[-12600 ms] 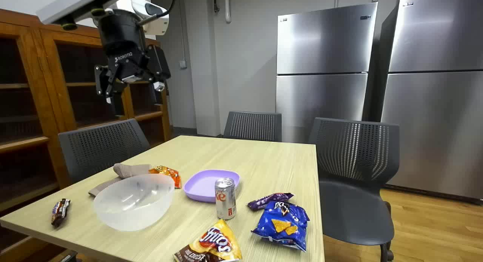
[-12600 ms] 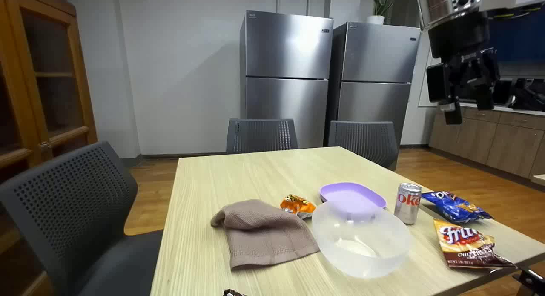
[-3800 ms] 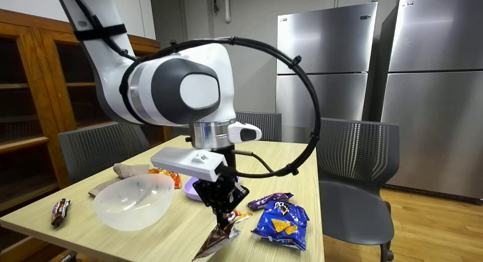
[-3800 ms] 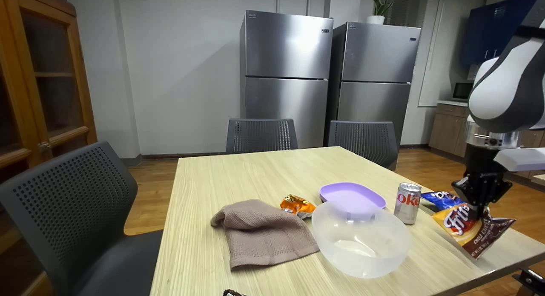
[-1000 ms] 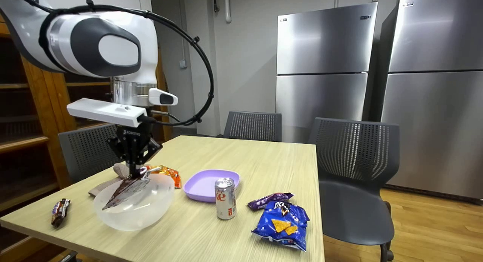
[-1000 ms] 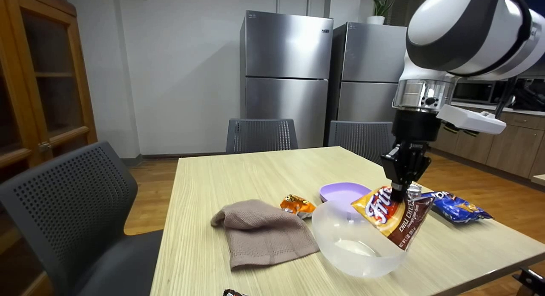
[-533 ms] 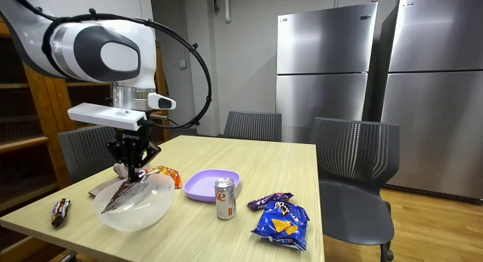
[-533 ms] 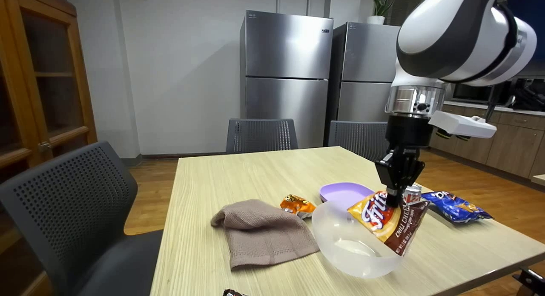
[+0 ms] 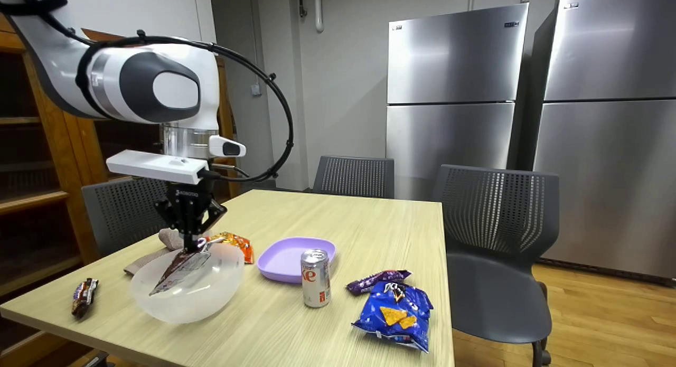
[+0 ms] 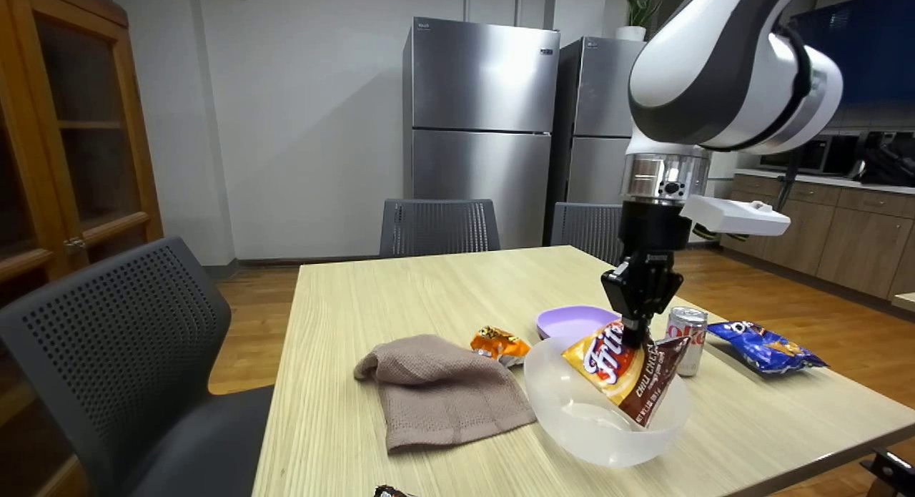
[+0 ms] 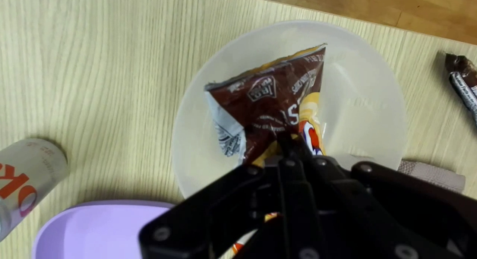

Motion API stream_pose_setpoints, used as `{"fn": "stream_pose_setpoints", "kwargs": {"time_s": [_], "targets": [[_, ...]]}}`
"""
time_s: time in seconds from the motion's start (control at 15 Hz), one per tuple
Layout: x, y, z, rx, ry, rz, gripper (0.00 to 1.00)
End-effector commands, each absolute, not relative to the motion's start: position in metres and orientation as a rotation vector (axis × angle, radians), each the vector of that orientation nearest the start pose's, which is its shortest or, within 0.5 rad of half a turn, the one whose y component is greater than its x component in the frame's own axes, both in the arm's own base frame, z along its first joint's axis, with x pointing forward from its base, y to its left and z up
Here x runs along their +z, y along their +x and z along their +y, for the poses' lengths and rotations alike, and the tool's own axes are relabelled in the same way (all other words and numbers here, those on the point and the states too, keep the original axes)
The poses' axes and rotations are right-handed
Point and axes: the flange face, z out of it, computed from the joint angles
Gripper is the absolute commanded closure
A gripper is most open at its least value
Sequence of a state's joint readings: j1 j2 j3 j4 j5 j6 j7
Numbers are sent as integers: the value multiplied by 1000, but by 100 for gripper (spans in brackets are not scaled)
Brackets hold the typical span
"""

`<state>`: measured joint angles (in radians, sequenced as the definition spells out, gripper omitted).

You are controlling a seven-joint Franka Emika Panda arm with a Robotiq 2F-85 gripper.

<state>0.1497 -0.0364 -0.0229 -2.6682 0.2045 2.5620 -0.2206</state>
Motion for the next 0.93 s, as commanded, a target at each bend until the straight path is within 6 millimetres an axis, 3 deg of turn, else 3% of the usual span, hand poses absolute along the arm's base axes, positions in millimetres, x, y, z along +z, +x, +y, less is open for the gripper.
{"fn": "stream_pose_setpoints", "kwargs": {"time_s": [0.0,0.13,0.4,0.73,0.87], "targets": [[240,429,52,88,-3034,-219,100],[239,434,52,94,-3038,-206,72],[244,434,46,79,-3040,-207,45],[259,427,18,38,-3060,-138,6],[264,426,2,16,-3071,-98,0]]}}
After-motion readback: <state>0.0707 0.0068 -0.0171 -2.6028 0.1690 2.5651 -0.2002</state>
